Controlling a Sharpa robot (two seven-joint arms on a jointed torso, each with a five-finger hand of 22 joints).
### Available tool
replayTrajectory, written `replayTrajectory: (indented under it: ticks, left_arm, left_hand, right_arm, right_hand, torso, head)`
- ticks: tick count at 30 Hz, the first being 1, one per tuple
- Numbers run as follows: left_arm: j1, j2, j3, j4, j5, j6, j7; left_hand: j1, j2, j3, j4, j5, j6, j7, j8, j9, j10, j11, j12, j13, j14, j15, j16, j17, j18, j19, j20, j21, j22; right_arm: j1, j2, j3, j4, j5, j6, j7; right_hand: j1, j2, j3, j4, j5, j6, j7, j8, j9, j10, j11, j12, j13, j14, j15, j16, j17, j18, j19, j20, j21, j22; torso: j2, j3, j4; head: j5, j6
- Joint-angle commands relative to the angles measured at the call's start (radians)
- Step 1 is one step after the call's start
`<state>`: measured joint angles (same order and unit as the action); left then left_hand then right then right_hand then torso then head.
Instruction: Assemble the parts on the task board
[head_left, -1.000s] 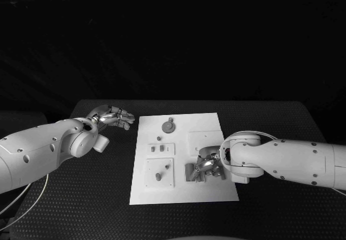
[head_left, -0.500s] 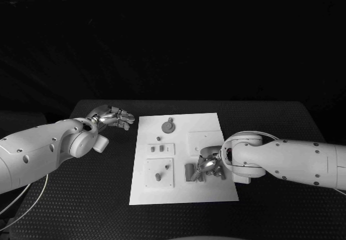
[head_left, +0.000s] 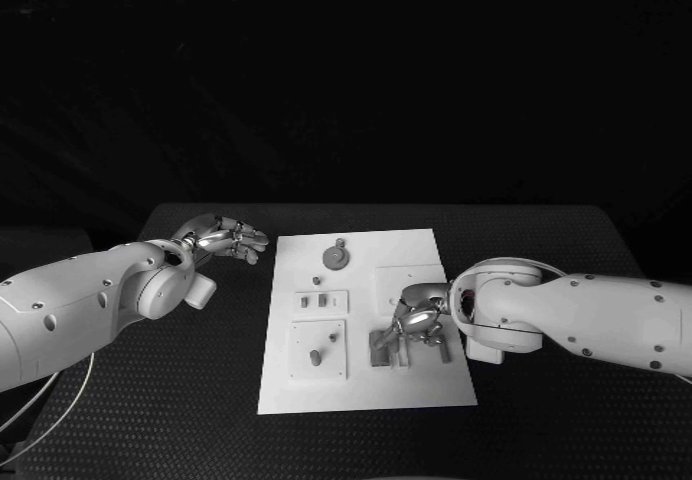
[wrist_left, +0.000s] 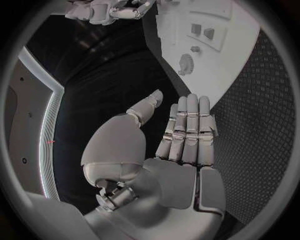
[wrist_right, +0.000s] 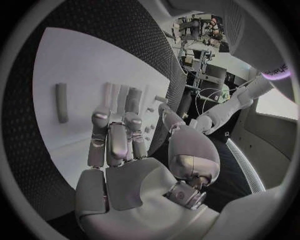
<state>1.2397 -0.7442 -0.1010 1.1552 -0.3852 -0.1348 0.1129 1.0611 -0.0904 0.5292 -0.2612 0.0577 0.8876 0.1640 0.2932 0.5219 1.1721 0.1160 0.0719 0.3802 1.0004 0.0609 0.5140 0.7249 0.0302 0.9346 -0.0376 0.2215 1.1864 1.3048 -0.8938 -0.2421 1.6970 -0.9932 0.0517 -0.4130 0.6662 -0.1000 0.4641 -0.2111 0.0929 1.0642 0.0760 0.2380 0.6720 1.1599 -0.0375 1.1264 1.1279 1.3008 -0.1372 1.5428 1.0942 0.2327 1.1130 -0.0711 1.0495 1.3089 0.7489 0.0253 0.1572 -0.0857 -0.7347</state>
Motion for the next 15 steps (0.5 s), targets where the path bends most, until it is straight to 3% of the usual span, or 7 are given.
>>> replayTrajectory:
  ticks: [1,3,6,11,15]
  left_arm:
    - [0.001,0.004,0.001,0.001,0.006,0.016,0.009]
    - [0.001,0.006,0.001,0.001,0.006,0.018,0.008]
    - [0.001,0.005,0.001,0.002,0.006,0.021,0.006]
    - [0.001,0.004,0.001,0.003,0.006,0.014,0.008]
    - [0.001,0.000,0.001,0.006,0.006,0.012,0.011]
  left_hand:
    - [-0.009,0.000,-0.002,0.003,0.002,0.004,0.003,0.002,-0.001,-0.005,-0.002,0.001,-0.001,0.006,0.004,-0.005,0.002,0.010,0.004,0.002,-0.007,0.001]
    - [-0.009,0.000,-0.002,0.003,0.002,0.004,0.003,0.002,-0.001,-0.005,-0.002,0.001,-0.001,0.006,0.004,-0.005,0.002,0.010,0.004,0.002,-0.007,0.001]
    - [-0.010,0.000,-0.002,0.003,0.002,0.004,0.003,0.002,-0.001,-0.005,-0.001,0.001,-0.001,0.006,0.004,-0.005,0.002,0.010,0.004,0.002,-0.007,0.001]
    - [-0.010,0.000,-0.003,0.003,0.002,0.003,0.003,0.002,-0.001,-0.006,-0.001,0.001,-0.002,0.005,0.004,-0.006,0.003,0.010,0.003,0.002,-0.008,0.002]
    - [-0.010,0.002,-0.002,0.004,0.003,0.001,0.004,0.000,-0.002,-0.006,-0.001,0.001,-0.002,0.007,0.003,-0.006,0.004,0.010,0.004,0.002,-0.008,0.002]
  right_arm:
    - [0.016,-0.019,0.002,0.007,0.000,-0.030,0.044]
    - [0.028,-0.030,0.002,0.001,0.005,-0.012,0.056]
    - [0.039,-0.038,0.002,-0.012,0.000,0.012,0.037]
    - [0.040,-0.055,0.002,-0.034,-0.005,0.116,-0.067]
    - [0.040,-0.079,0.001,-0.035,-0.048,0.082,-0.099]
  right_hand:
    - [0.000,-0.003,0.009,-0.001,0.003,-0.012,0.006,-0.002,0.002,-0.001,0.008,0.004,0.002,0.003,0.006,0.000,0.002,0.029,0.004,-0.001,-0.002,0.011]
    - [0.008,0.004,0.016,-0.009,0.002,-0.011,0.006,0.000,0.004,0.000,0.008,0.005,0.002,0.004,0.006,0.001,0.003,0.029,0.006,-0.002,-0.001,0.012]
    - [0.068,0.035,0.030,-0.072,0.001,-0.010,0.006,0.005,0.012,0.003,0.009,0.006,0.003,0.003,0.007,0.000,-0.001,0.029,0.007,-0.004,0.002,0.016]
    - [0.125,0.058,0.018,-0.081,0.000,-0.012,0.007,0.008,0.018,0.001,0.011,0.002,0.000,-0.013,0.010,-0.005,-0.024,0.029,-0.003,0.005,0.002,0.017]
    - [0.128,0.053,-0.004,-0.079,0.001,-0.006,0.007,0.014,0.025,-0.008,0.012,-0.004,-0.002,-0.033,0.014,-0.010,-0.042,0.029,-0.019,0.016,-0.004,0.017]
  torso:
    - [0.000,-0.0004,-0.0009]
    - [0.000,-0.0007,-0.0004]
    - [0.001,-0.0007,-0.0002]
    - [0.000,-0.0002,0.0005]
    - [0.001,-0.0007,-0.0003]
  head:
    - [-0.004,0.003]
    - [-0.011,0.006]
    - [-0.021,0.012]
    - [-0.029,0.012]
    - [-0.029,0.013]
